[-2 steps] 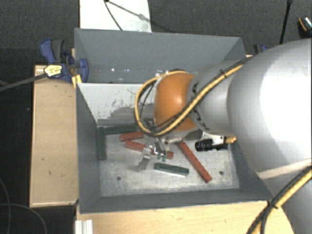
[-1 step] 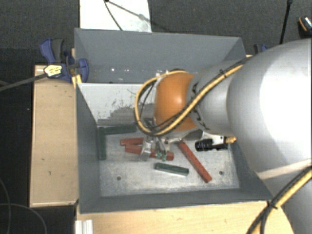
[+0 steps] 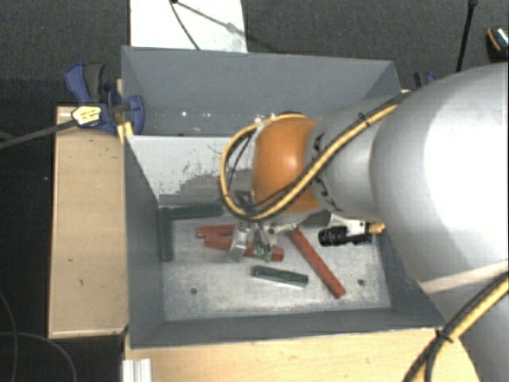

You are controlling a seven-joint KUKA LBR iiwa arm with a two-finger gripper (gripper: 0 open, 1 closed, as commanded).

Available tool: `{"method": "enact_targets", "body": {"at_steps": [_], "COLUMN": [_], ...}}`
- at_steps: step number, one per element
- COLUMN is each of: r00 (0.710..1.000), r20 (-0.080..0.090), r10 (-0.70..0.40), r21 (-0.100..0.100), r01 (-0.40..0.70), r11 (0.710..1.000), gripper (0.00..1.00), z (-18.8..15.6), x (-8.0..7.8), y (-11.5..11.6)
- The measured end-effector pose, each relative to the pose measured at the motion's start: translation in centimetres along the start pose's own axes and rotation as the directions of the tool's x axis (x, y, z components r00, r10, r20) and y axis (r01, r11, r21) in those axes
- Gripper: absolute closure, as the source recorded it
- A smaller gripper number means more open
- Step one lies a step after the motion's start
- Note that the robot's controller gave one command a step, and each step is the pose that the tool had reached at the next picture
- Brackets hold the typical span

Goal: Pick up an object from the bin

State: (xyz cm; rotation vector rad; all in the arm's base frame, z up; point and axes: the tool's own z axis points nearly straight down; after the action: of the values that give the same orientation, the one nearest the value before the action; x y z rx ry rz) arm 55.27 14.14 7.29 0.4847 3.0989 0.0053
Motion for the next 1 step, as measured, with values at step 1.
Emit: {"method": "enact_targets", "body": {"at_steps": [1], "r00": [1.000], "r20": [0.001], "r10": [0.001], "r21": [0.000], "r01": [-0.001], "r11": [1.000], "gripper": [1.00], "z": [-3.92], "x": [-0.12], "y": [0.10]}}
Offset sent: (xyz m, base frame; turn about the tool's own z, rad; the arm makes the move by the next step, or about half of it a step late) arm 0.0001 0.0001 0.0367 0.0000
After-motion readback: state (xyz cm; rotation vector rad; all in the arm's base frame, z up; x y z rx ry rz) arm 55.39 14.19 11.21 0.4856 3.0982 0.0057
